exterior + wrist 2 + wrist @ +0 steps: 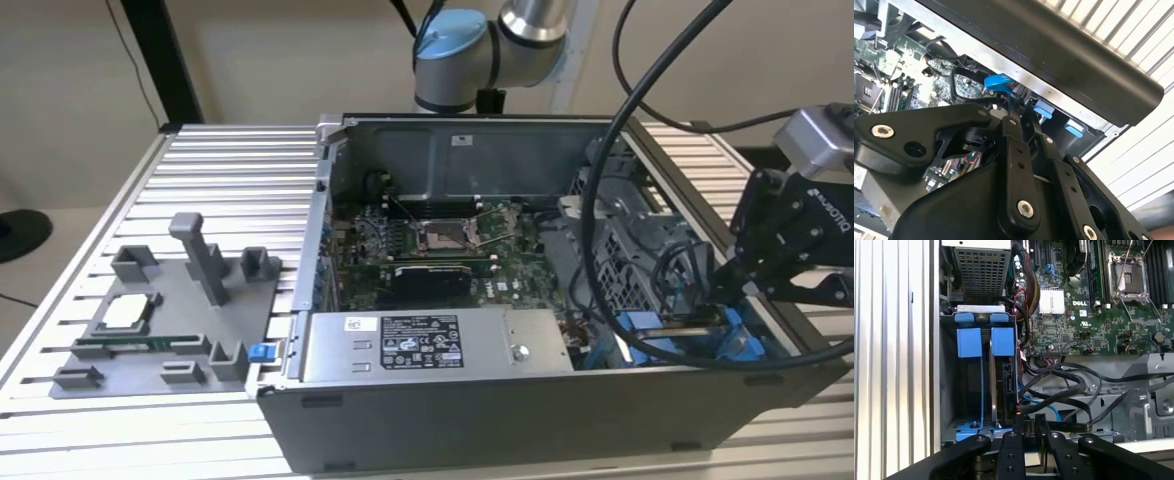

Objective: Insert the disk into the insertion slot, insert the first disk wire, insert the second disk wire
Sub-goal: 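Insert the second disk wire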

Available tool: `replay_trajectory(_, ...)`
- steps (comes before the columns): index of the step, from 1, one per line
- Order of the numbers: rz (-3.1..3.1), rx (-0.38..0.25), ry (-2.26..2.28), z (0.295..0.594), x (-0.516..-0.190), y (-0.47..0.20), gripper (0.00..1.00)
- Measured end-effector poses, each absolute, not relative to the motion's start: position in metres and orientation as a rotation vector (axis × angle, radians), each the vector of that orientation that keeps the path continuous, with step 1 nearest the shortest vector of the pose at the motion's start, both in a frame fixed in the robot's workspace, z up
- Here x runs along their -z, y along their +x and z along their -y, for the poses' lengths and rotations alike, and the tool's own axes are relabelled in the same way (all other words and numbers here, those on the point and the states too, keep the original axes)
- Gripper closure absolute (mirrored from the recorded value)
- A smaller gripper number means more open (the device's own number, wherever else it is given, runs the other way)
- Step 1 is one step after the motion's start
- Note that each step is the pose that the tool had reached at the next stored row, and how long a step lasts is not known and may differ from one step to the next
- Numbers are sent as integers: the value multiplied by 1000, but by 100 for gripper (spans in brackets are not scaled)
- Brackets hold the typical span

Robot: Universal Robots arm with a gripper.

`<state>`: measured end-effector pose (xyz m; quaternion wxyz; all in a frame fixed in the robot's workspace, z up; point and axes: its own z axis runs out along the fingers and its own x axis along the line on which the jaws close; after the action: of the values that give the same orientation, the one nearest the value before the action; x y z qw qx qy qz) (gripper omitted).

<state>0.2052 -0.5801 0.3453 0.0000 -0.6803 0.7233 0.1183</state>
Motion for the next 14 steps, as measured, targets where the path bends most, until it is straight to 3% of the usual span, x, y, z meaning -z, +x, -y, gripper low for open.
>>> replay_trajectory(10, -2269, -378, -2134, 580, -345, 205, 0)
replay_trajectory(11, -2268, -378, -2134, 580, -345, 205, 100)
replay_trajectory(14, -2268, -378, -2134, 580, -345, 205, 100)
